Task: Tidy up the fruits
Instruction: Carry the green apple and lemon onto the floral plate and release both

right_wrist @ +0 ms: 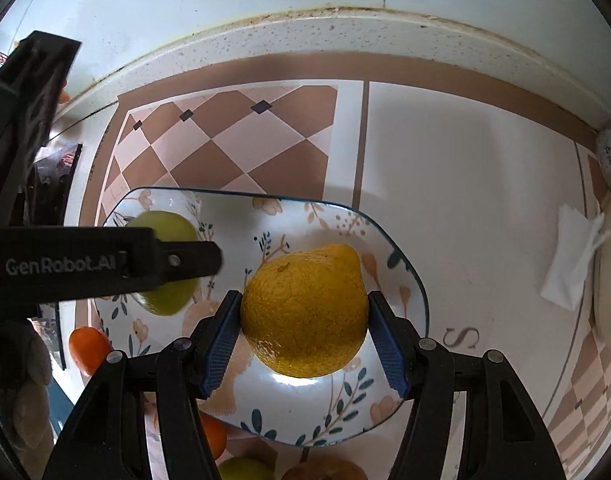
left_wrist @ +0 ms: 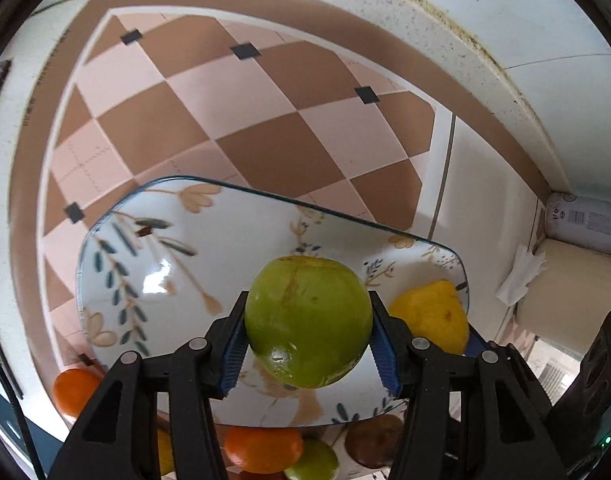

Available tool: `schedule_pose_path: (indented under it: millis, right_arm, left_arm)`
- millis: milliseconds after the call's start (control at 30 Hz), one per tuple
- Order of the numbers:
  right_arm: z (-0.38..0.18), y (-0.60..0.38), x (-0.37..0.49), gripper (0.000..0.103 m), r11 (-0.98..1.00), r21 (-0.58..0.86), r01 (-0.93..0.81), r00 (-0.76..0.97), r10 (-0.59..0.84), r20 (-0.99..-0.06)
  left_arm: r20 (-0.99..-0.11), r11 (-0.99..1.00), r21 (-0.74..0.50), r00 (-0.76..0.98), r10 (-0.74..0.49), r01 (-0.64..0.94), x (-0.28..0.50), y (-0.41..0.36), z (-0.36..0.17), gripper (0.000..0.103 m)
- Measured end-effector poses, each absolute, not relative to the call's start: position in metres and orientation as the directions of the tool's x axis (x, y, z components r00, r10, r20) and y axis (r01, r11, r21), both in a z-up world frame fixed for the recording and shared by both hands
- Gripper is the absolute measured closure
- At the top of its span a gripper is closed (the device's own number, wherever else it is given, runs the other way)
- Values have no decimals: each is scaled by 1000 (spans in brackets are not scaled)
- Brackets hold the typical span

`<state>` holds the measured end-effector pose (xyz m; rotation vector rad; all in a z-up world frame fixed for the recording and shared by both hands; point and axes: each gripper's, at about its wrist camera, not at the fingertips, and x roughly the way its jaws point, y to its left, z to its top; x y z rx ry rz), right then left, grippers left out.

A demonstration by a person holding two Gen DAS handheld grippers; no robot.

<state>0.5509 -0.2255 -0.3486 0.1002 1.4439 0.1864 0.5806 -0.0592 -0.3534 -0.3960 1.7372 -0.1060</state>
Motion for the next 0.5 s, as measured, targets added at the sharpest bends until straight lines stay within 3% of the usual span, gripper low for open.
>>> schedule_pose_path:
  millis: [333,433,500]
  right_arm:
    - [-349,-226,559,37,978,201,-49,100,205,-974]
    - [-344,-227,560,26,980,195,-40,105,198,-975]
    - [-341,-230,561,23,979,202,-30,111,205,-973]
  left_arm:
    - [-912,923,-317,-196,-360,-218,589,-71,-368,51]
    - [-914,926,-314,-198,-355,-209,593,-75,-368,44]
    - [-919,931,-311,-188,-346,-194,594,-77,-364,34]
